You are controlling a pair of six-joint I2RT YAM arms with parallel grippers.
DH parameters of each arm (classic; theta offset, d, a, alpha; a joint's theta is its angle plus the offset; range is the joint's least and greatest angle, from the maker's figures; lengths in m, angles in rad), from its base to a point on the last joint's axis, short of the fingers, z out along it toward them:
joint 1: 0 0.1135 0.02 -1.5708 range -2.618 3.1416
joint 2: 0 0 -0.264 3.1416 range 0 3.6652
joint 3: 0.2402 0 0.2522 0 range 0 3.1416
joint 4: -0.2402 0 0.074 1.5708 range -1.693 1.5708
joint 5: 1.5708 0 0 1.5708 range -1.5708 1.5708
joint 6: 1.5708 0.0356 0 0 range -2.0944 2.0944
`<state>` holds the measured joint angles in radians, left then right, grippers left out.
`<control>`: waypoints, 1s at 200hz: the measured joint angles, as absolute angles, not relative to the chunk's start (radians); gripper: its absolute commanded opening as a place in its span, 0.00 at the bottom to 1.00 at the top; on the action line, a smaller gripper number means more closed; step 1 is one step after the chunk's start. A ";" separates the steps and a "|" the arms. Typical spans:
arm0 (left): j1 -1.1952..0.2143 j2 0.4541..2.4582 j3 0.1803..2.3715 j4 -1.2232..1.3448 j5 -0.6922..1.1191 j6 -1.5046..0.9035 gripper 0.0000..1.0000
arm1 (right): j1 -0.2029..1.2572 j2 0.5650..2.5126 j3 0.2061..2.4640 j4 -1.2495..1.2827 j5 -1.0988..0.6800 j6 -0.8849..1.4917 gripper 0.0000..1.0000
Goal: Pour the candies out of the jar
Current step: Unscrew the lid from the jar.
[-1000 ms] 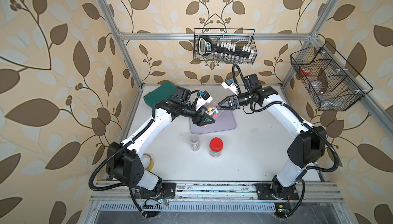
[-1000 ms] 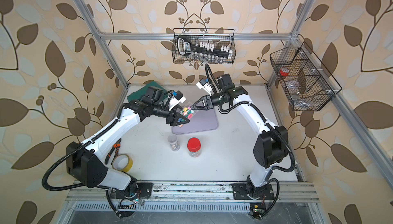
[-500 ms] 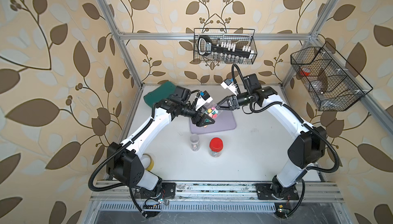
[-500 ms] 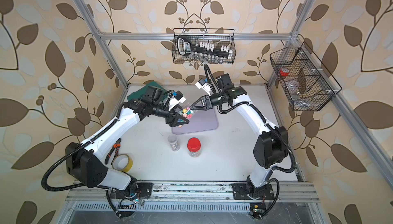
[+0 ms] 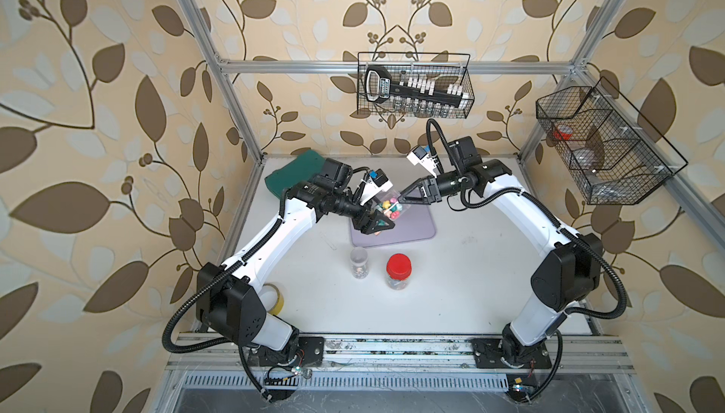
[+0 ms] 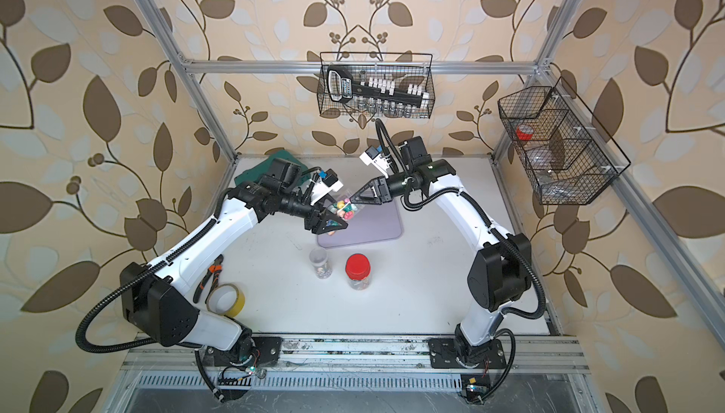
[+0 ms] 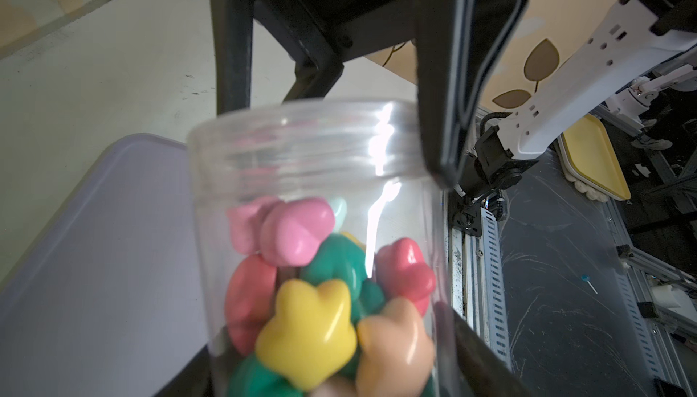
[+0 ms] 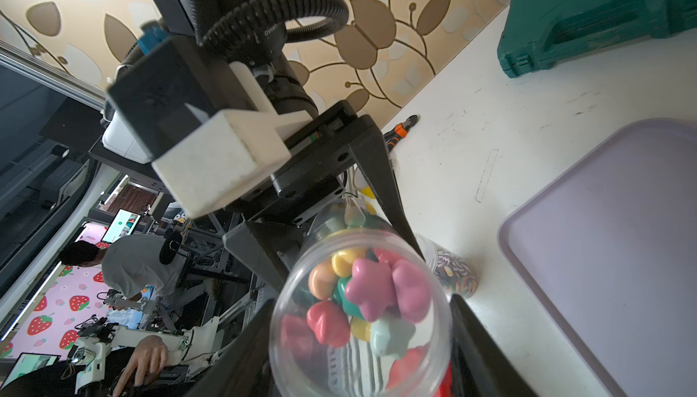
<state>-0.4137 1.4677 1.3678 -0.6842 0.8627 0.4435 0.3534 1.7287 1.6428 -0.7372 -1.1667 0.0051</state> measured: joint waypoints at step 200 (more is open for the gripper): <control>-0.418 1.468 1.383 -0.769 0.748 0.498 0.61 | 0.251 1.732 1.702 -0.767 -1.155 0.235 0.89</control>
